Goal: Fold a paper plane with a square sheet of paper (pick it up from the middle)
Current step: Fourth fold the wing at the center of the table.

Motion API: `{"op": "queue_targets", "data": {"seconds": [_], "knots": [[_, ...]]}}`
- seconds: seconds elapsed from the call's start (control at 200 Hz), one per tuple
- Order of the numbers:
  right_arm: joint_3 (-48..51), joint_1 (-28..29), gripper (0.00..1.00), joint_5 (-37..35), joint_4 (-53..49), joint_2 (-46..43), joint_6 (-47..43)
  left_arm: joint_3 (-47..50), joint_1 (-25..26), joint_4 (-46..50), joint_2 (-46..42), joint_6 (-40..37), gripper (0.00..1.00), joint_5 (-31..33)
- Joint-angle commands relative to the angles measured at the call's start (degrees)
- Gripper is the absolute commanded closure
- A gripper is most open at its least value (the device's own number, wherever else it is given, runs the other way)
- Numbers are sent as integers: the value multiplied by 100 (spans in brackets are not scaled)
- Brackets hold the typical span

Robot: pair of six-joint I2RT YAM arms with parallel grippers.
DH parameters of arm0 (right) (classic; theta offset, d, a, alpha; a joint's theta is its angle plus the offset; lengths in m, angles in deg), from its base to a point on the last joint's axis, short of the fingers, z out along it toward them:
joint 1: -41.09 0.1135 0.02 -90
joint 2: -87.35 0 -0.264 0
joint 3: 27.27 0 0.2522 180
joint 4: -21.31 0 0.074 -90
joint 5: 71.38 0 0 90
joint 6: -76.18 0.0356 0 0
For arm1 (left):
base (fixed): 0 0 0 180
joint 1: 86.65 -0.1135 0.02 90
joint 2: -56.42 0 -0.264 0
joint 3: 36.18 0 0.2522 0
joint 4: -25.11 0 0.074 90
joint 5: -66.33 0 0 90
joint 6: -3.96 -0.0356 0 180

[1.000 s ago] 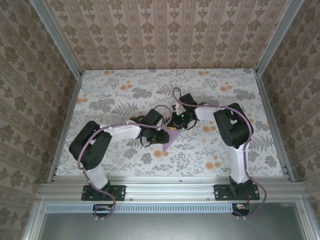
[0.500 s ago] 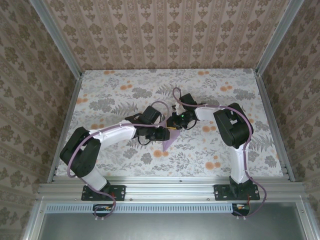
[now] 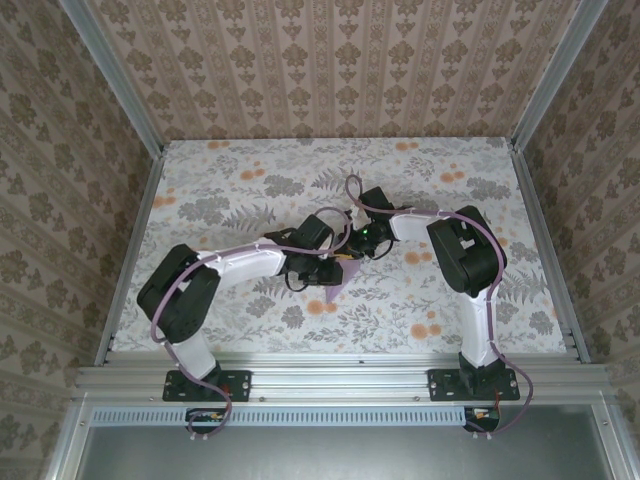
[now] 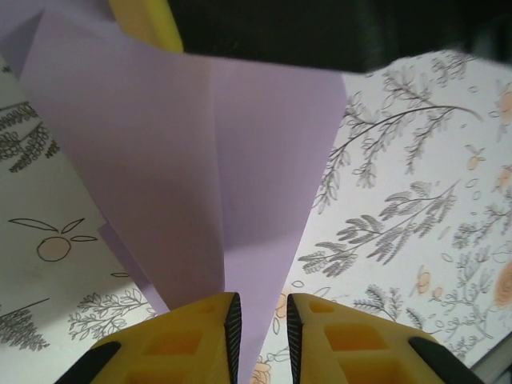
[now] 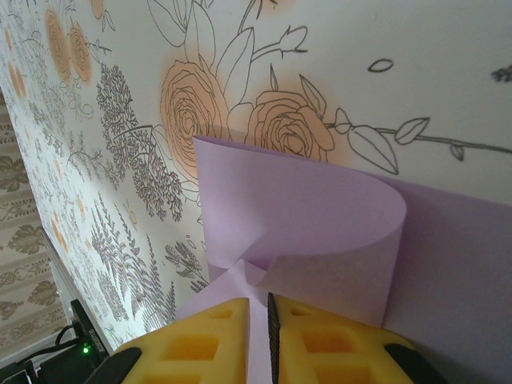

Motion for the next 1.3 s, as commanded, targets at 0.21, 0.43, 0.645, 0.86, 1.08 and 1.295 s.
{"op": "queue_targets", "data": {"seconds": [0.21,0.43,0.645,0.86,1.08,1.295], "knots": [[202,38,82,-77,-201,149,17,-69,28,-1,207,-187,77,109],[201,38,82,-77,-202,174,3,-21,31,61,205,-238,79,218],[198,38,82,-77,-197,183,3,75,24,19,239,-248,79,249],[184,30,81,-77,-188,109,25,186,26,-114,362,-212,81,187],[106,12,81,-24,-142,13,90,300,35,-104,403,-245,82,258],[189,-110,80,63,16,-310,202,439,52,-76,416,-290,84,343]]}}
